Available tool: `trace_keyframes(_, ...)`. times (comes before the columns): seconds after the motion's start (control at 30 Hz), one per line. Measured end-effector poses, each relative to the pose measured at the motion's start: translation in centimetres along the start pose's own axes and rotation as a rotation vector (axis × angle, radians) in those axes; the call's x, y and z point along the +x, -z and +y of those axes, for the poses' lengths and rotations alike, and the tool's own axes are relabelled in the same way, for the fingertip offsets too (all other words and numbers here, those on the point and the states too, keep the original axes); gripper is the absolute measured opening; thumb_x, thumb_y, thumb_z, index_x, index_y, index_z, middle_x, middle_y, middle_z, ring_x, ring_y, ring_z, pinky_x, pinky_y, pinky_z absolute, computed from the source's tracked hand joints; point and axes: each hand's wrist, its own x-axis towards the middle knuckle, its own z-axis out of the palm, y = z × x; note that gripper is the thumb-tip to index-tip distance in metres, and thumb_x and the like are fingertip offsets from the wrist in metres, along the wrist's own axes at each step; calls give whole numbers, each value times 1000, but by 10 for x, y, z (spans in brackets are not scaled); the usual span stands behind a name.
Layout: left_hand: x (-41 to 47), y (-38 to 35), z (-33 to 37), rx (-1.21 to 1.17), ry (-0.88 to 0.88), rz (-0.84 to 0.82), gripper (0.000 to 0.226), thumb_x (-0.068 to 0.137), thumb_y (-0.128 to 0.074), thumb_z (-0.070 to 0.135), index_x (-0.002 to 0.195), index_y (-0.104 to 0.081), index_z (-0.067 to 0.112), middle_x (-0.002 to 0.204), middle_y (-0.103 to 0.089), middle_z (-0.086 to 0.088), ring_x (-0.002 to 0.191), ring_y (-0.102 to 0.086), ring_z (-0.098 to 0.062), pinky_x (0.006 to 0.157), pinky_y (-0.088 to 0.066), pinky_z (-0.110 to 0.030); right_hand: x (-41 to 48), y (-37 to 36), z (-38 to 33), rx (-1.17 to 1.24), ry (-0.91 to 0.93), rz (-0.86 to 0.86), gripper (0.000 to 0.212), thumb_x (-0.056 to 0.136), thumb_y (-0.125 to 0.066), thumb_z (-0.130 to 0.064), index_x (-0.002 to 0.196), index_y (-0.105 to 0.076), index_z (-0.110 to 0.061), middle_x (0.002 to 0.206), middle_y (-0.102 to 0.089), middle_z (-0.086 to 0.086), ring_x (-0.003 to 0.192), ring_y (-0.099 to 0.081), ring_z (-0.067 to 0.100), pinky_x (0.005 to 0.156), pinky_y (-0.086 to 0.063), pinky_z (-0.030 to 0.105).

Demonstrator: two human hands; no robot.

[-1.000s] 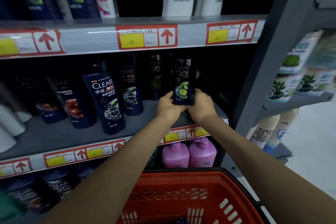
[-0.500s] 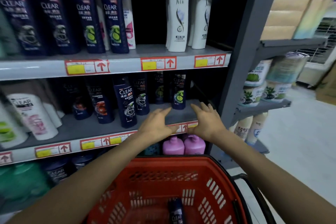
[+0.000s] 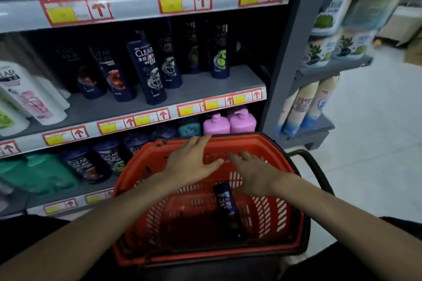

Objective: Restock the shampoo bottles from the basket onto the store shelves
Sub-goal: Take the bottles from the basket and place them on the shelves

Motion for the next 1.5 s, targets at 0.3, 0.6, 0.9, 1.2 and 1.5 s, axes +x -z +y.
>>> trace_keyframes(0.3,9,-136,-7,-191,317,-258,66,89,-60,64,144,-48,29,132,-66,-4,119,-64,-29,93,-56,-40,1,-86,22,-260,42,-254,81,95,-64,-28,160,-17,-13,158,-28,17,142,-38,40,109,-46,48)
trace_keyframes(0.6,35,-224,2,-509,643,-414,57,86,-70,63,118,-70,17,102,-72,-4,92,-68,-26,75,-51,-33,21,-103,24,-251,42,-313,71,96,-65,-25,156,-29,-15,150,-43,12,131,-52,34,101,-51,44)
trace_keyframes(0.9,54,-255,11,-920,908,-335,59,79,-87,31,128,-60,14,111,-61,-2,98,-57,-24,93,-53,-37,26,-118,32,-231,7,-372,85,91,-69,-19,159,-19,-14,158,-32,12,137,-46,35,104,-49,47)
trace_keyframes(1.2,50,-224,10,-1062,914,-420,75,79,-87,11,142,-46,6,137,-57,-3,135,-51,-29,104,-46,-40,14,-97,31,-305,16,-433,60,94,-64,-13,150,-41,-13,147,-47,10,130,-55,30,90,-51,38)
trace_keyframes(1.5,26,-151,4,-871,749,-107,68,49,-103,32,108,-73,19,108,-77,-4,100,-71,-24,91,-60,-42,2,-69,8,-299,13,-366,36,98,-63,-21,132,-59,-12,133,-63,6,121,-64,28,92,-53,40)
